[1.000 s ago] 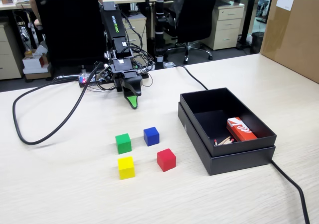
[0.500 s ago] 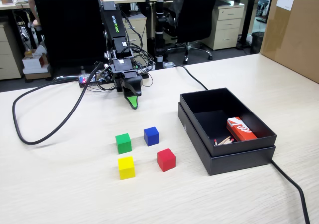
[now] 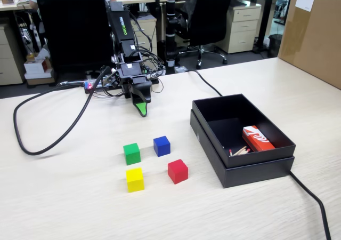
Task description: Put the green cube on top of the red cube
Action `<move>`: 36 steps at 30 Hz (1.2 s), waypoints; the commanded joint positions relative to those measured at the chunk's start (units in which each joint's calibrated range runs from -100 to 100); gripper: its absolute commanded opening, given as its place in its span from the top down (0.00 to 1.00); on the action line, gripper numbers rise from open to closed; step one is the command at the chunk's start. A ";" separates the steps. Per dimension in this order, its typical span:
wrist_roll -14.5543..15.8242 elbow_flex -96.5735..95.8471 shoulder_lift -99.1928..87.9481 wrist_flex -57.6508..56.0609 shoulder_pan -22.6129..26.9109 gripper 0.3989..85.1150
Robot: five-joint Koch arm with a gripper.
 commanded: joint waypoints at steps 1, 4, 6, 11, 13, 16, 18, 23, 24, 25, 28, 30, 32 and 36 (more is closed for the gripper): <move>-0.29 -1.96 -0.13 -1.74 0.10 0.42; -0.34 -2.05 -0.13 -1.74 0.20 0.43; -0.29 -1.59 -0.13 -1.74 0.54 0.43; -0.10 0.04 -0.13 -2.34 0.93 0.43; -0.15 4.48 -0.13 -5.88 0.15 0.43; -0.10 11.91 0.90 -12.62 -0.54 0.43; -0.05 16.63 1.94 -15.99 -0.73 0.44; 0.34 28.42 8.82 -22.56 -2.00 0.44; 0.39 30.77 11.00 -23.85 -2.30 0.44; 0.39 33.04 13.30 -24.98 -2.59 0.44; 0.29 42.29 23.39 -30.94 -3.86 0.44; 0.24 48.45 29.47 -34.83 -4.59 0.44; 0.15 53.53 35.10 -37.24 -5.18 0.44; -0.93 70.57 53.46 -42.17 -7.13 0.44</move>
